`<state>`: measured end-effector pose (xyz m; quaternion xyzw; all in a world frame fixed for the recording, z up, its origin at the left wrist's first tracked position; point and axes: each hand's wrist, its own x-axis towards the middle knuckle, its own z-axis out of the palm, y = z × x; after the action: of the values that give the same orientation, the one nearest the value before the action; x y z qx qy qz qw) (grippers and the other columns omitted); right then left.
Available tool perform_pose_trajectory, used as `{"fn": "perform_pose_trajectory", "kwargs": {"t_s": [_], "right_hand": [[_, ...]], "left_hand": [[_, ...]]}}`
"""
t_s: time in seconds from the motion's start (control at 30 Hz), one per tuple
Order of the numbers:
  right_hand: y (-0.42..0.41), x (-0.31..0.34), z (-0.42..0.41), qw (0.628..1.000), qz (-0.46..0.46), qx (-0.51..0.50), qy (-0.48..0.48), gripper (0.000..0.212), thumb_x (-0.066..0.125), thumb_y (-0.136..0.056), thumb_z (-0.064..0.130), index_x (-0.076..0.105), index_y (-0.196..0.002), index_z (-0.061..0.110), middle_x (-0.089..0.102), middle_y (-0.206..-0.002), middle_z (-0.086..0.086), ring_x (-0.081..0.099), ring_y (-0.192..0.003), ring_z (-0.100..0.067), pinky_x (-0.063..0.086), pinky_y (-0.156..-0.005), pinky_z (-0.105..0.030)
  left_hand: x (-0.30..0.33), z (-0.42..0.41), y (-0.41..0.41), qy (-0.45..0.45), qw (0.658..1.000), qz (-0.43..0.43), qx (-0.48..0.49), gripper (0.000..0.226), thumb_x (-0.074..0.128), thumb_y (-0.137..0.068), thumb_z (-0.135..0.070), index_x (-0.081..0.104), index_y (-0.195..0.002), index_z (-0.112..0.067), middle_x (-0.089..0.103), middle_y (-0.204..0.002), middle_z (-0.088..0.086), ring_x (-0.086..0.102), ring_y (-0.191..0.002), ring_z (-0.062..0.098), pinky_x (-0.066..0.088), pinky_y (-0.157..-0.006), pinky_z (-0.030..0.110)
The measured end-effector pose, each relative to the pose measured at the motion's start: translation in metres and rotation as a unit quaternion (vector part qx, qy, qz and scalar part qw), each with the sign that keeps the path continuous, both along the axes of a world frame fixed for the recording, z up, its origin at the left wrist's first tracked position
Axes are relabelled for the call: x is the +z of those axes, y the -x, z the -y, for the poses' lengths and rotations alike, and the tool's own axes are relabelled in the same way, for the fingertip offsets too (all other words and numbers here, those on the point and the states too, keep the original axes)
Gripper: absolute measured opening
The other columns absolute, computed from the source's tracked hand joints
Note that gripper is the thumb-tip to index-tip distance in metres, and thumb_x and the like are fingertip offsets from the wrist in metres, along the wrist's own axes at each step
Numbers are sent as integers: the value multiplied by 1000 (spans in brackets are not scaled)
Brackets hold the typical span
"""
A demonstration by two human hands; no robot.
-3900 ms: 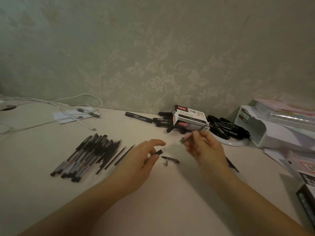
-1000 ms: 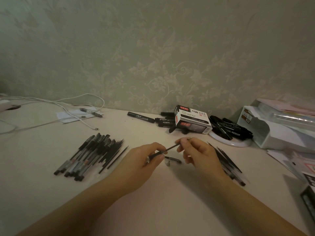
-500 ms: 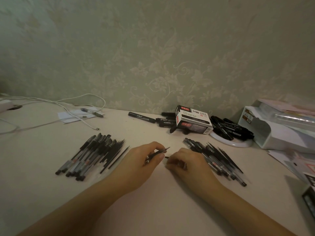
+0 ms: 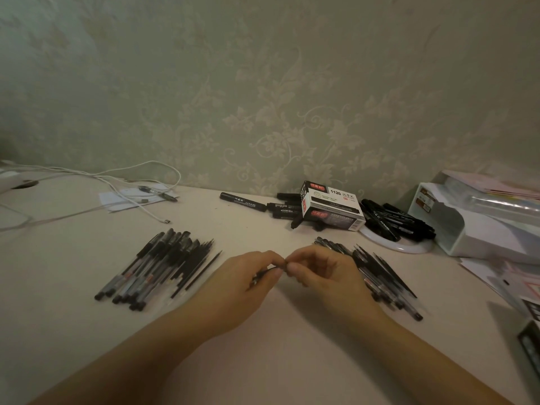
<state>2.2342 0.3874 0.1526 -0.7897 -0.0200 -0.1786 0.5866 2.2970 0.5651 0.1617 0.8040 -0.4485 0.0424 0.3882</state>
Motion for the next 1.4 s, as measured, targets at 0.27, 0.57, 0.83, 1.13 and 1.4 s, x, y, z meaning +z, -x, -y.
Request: {"fn": "perform_pose_trajectory", "kwargs": {"t_s": [0.27, 0.57, 0.83, 1.13, 1.4], "right_hand": [[2, 1, 2, 999, -9, -7, 41, 14, 75, -85, 16, 75, -89, 30, 75, -88, 6, 71, -85, -9, 52, -78, -16], [4, 0, 4, 997, 10, -25, 74, 1, 72, -87, 27, 73, -86, 27, 72, -80, 2, 66, -74, -9, 52, -70, -18], [4, 5, 10, 998, 30, 30, 39, 15, 79, -81, 17, 78, -91, 28, 76, -89, 1, 73, -86, -15, 55, -78, -22], [5, 2, 3, 981, 17, -47, 186, 38, 52, -88, 56, 67, -73, 25, 66, -68, 7, 60, -63, -4, 47, -61, -16], [3, 2, 5, 981, 7, -28, 194, 16, 59, -86, 54, 65, -92, 40, 65, -95, 21, 60, -84, -4, 50, -73, -16]], "left_hand": [[-1, 0, -3, -41, 998, 52, 15, 22, 47, -99, -27, 64, -114, -26, 58, -89, -10, 49, -78, -1, 35, -68, 9], [2, 0, -2, -27, 999, 42, 6, 18, 50, -98, -24, 68, -102, -24, 62, -80, -9, 55, -75, 5, 44, -70, 20], [3, -5, -4, -6, 990, -131, -48, 27, 44, -101, -25, 68, -91, -29, 57, -67, -9, 54, -68, 20, 49, -69, 40], [-2, 0, -4, 8, 999, 31, 9, 15, 64, -90, -29, 71, -103, -30, 66, -86, -15, 59, -80, 0, 45, -71, 12], [-2, -2, -7, 23, 998, 49, 27, 16, 64, -89, -31, 70, -103, -31, 67, -90, -16, 60, -82, -1, 44, -72, 9]]}}
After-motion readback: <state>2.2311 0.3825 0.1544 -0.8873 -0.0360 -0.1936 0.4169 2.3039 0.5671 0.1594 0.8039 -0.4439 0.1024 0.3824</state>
